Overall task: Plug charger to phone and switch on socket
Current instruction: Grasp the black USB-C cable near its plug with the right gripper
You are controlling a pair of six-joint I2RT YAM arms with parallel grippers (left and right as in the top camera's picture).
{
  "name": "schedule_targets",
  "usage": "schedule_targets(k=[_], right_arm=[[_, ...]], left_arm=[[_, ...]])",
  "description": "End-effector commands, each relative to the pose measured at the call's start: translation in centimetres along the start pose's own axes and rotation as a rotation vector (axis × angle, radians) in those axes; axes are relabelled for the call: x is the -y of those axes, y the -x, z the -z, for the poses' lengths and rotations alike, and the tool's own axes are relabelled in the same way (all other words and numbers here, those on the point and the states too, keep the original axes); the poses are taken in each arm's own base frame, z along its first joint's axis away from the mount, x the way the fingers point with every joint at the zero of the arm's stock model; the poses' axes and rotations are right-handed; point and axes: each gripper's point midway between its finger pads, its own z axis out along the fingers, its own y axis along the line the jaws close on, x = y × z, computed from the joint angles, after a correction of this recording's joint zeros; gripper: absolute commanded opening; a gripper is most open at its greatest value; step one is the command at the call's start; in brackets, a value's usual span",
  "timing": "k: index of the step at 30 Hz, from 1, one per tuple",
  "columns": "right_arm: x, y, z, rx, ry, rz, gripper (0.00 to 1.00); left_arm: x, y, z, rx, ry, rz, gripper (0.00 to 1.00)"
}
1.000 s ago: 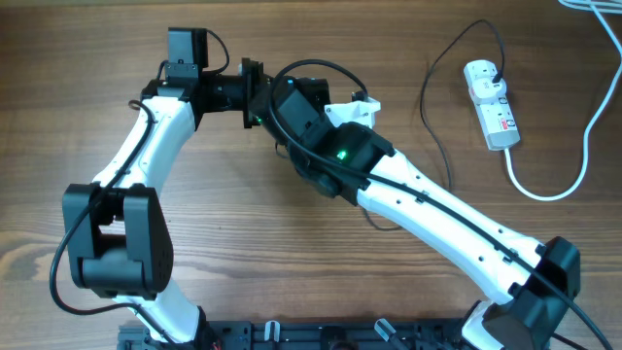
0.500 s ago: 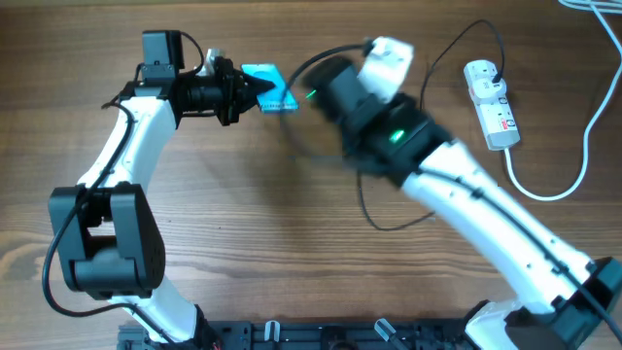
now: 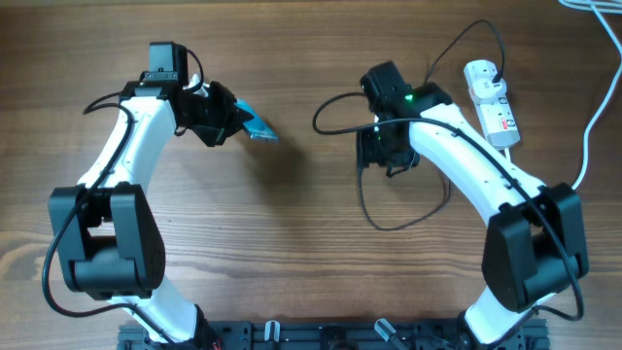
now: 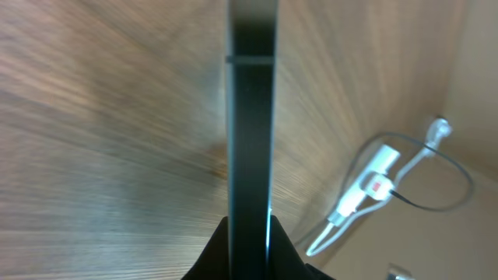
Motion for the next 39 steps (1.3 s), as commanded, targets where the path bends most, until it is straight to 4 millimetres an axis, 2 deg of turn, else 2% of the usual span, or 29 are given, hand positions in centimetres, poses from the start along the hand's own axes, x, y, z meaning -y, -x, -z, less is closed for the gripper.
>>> schedule_targets(k=[1, 4, 11, 16, 18, 21, 26, 32, 34, 39], right_arm=[[-0.3, -2.1, -2.9, -0.068, 0.040, 0.017, 0.56], [-1.9, -2.5, -4.5, -0.059, 0.147, 0.023, 0.49], [-2.2, -1.6, -5.5, -0.034, 0.155, 0.024, 0.49], [-2.0, -2.4, -7.9, -0.090, 0.133, -0.002, 0.46], [-2.6, -3.0, -9.0, -0.111, 0.120, 0.017, 0.45], [-2.2, -3.1, -9.3, -0.089, 0.047, 0.013, 0.39], [-0.2, -2.5, -9.3, -0.034, -0.100, -0.014, 0.39], [0.2, -2.7, -9.3, -0.037, -0.133, 0.006, 0.38], [-0.1, -2.9, -9.3, -0.045, -0.118, 0.002, 0.31], [-0.4, -3.0, -9.3, -0.054, -0.098, 0.004, 0.29]], left_arm=[[0.3, 0.5, 0.9, 0.053, 0.013, -0.086, 0.04], [0.2, 0.6, 1.0, 0.060, 0.016, -0.087, 0.04], [0.2, 0.6, 1.0, 0.060, 0.016, -0.087, 0.04], [0.2, 0.6, 1.0, 0.059, 0.016, -0.087, 0.04], [0.2, 0.6, 1.0, 0.060, 0.016, -0.087, 0.04], [0.2, 0.6, 1.0, 0.060, 0.016, -0.087, 0.04], [0.2, 0.6, 1.0, 0.060, 0.016, -0.086, 0.04], [0.2, 0.6, 1.0, 0.059, 0.016, -0.087, 0.04], [0.2, 0.6, 1.0, 0.059, 0.017, -0.086, 0.04], [0.1, 0.6, 1.0, 0.057, 0.018, -0.084, 0.04]])
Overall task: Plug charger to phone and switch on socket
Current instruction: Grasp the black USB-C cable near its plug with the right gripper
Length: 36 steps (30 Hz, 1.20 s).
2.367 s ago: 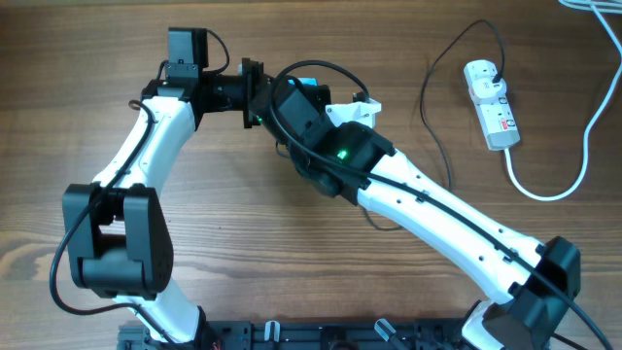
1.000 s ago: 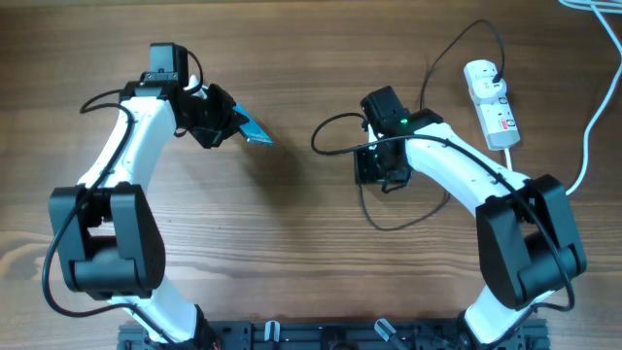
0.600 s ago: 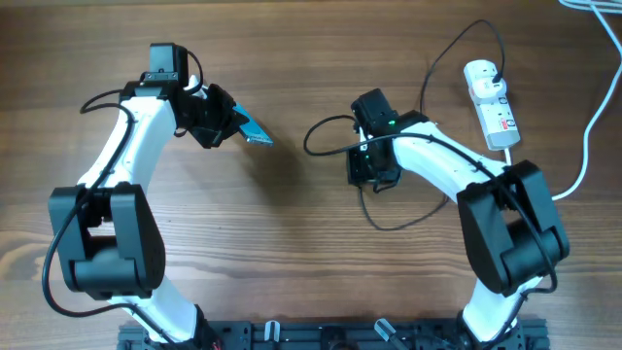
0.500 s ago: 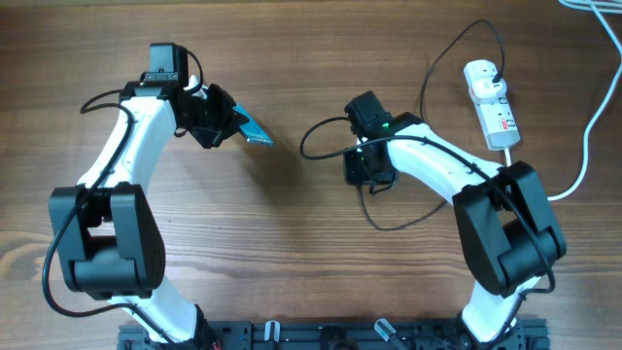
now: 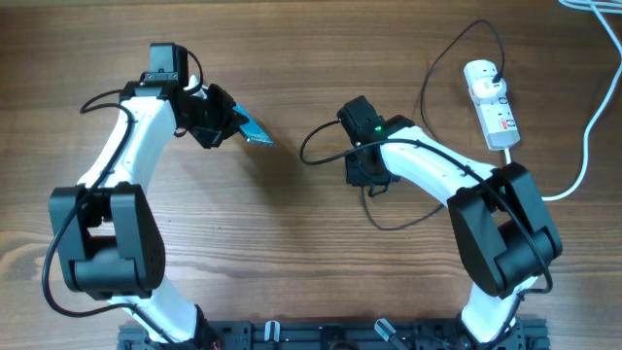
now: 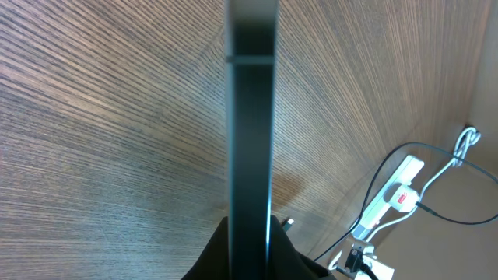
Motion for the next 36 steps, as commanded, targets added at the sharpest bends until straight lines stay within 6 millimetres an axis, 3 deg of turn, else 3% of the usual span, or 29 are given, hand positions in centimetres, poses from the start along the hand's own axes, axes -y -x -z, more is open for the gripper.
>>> schedule_targets(k=[1, 5, 14, 25, 36], right_arm=[[0.8, -1.8, -2.4, -0.077, -0.038, -0.001, 0.28], [0.2, -1.3, -2.5, -0.059, -0.011, -0.003, 0.24], [0.0, -0.9, -2.5, -0.041, -0.003, -0.023, 0.25], [0.1, -1.6, -2.4, -0.072, -0.001, -0.033, 0.14], [-0.2, -2.5, -2.4, -0.115, 0.020, -0.059, 0.18]], left_arm=[[0.8, 0.1, 1.0, 0.023, -0.021, -0.041, 0.04], [0.8, 0.1, 1.0, 0.023, -0.021, -0.041, 0.04], [0.8, 0.0, 1.0, 0.022, -0.021, -0.041, 0.04], [0.7, 0.0, 1.0, 0.020, -0.019, -0.039, 0.04], [0.7, 0.0, 1.0, 0.020, -0.019, -0.039, 0.04]])
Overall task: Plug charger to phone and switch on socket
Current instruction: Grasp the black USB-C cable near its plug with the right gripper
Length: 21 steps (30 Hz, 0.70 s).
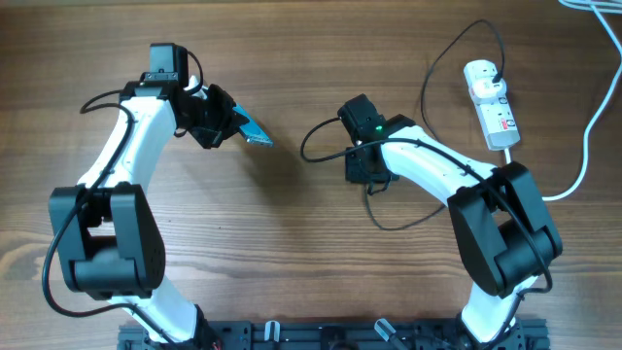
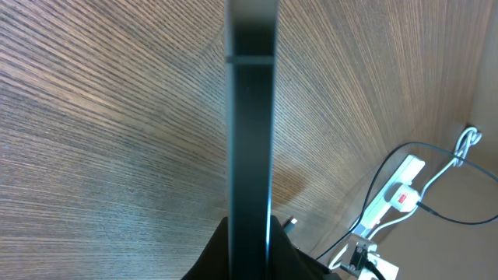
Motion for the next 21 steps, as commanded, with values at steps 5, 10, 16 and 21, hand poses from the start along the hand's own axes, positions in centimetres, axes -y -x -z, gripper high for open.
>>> schedule_targets(k=[5, 10, 16, 21], right_arm=[[0.5, -3.2, -2.3, -0.140, -0.010, -0.036, 0.20], [0.2, -2.6, -2.3, -0.111, -0.003, -0.035, 0.18], [0.1, -2.1, -2.4, -0.094, 0.004, -0.031, 0.17], [0.5, -1.9, -2.4, -0.081, -0.019, -0.031, 0.13]], left_arm=[[0.8, 0.1, 1.0, 0.023, -0.022, -0.041, 0.04], [0.8, 0.0, 1.0, 0.022, -0.022, -0.041, 0.04], [0.8, 0.0, 1.0, 0.022, -0.022, -0.041, 0.04], [0.8, 0.0, 1.0, 0.022, -0.022, -0.041, 0.04]])
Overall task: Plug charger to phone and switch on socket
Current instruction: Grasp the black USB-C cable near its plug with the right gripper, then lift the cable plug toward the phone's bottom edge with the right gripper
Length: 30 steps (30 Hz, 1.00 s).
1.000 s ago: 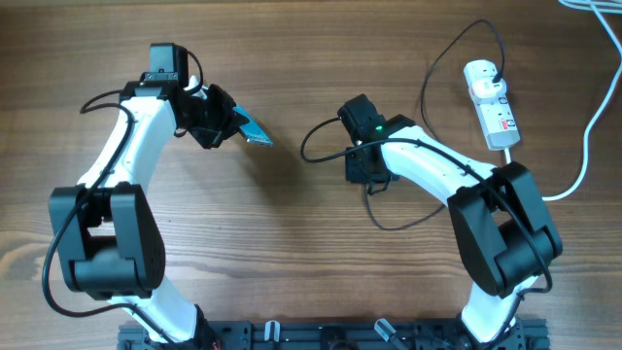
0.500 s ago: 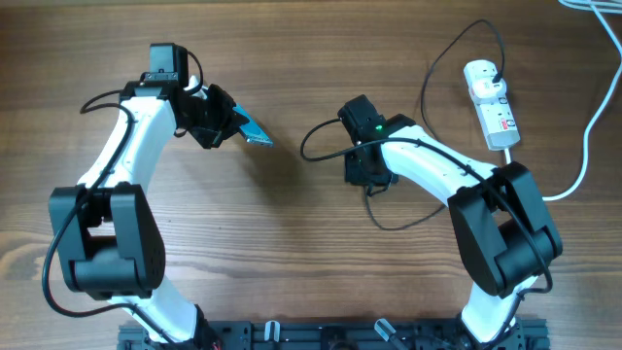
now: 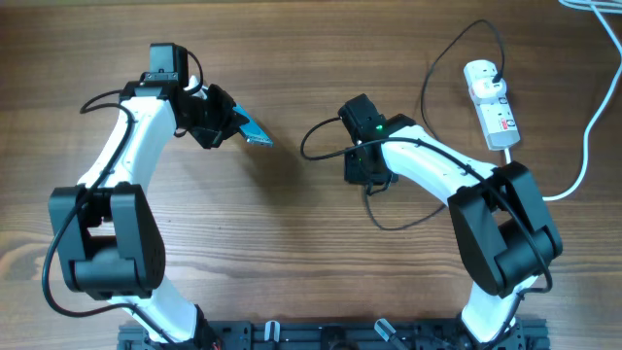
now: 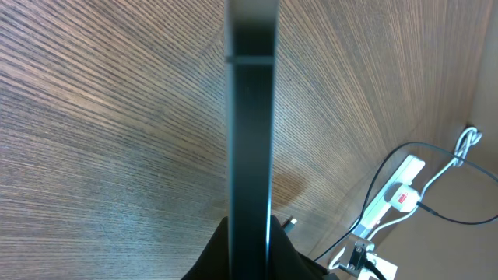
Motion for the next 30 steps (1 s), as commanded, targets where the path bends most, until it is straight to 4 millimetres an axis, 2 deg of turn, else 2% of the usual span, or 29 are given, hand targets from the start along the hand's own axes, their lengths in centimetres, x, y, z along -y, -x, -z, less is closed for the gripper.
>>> schedule_targets(k=[1, 5, 8, 10, 11, 12, 13, 14, 15, 18, 19, 20, 22, 24, 25, 29, 30], right_arm=[[0.9, -1.7, -2.4, -0.067, -0.042, -0.003, 0.13], [0.9, -1.7, -2.4, -0.067, -0.042, -0.003, 0.11], [0.9, -1.7, -2.4, -0.067, -0.042, -0.003, 0.05], [0.7, -1.6, -2.3, -0.065, -0.034, 0.005, 0.05], [0.5, -1.3, -2.1, -0.063, -0.028, 0.011, 0.04], [-0.2, -0.9, -1.3, -0.061, -0.002, 0.034, 0.04], [-0.8, -0.4, -0.2, -0.049, 0.027, 0.052, 0.04], [-2.0, 0.2, 1.6, -0.025, 0.087, 0.079, 0.04], [-3.0, 0.5, 3.3, -0.004, 0.143, 0.109, 0.04], [-6.6, 0.8, 11.2, 0.112, 0.394, 0.252, 0.04], [-7.3, 0.5, 13.2, 0.144, 0.451, 0.300, 0.04], [-8.1, -0.2, 16.2, 0.193, 0.529, 0.382, 0.04], [-7.9, -1.3, 19.1, 0.232, 0.567, 0.425, 0.04], [-8.1, -2.7, 20.7, 0.220, 0.622, 0.457, 0.04], [-9.1, -3.8, 21.6, 0.203, 0.705, 0.509, 0.04], [-9.7, -4.0, 21.8, 0.192, 0.724, 0.486, 0.04], [-9.9, -3.4, 21.4, 0.212, 0.666, 0.426, 0.04]], left_arm=[[0.8, 0.1, 1.0, 0.023, -0.021, -0.041, 0.04], [0.8, 0.1, 1.0, 0.023, -0.021, -0.041, 0.04], [0.8, 0.0, 1.0, 0.022, -0.021, -0.040, 0.04], [0.8, 0.0, 1.0, 0.022, -0.022, -0.041, 0.04], [1.1, -0.2, 1.0, 0.010, -0.036, -0.053, 0.04], [2.4, -0.8, 1.1, -0.030, -0.109, -0.148, 0.04], [5.1, -2.4, 1.7, -0.108, -0.267, -0.303, 0.04], [6.6, -3.4, 2.4, -0.150, -0.369, -0.388, 0.04], [7.5, -3.8, 2.8, -0.164, -0.424, -0.442, 0.04], [9.1, -4.3, 3.6, -0.165, -0.525, -0.550, 0.04], [9.7, -4.6, 4.1, -0.175, -0.569, -0.589, 0.04], [10.8, -5.5, 5.2, -0.205, -0.665, -0.657, 0.04], [12.7, -6.9, 7.4, -0.252, -0.833, -0.774, 0.04], [13.6, -8.0, 9.1, -0.285, -0.943, -0.873, 0.04], [13.9, -8.3, 9.6, -0.291, -0.969, -0.902, 0.04], [14.2, -8.6, 9.4, -0.291, -0.974, -0.924, 0.04], [14.3, -8.7, 9.5, -0.288, -0.978, -0.935, 0.04]])
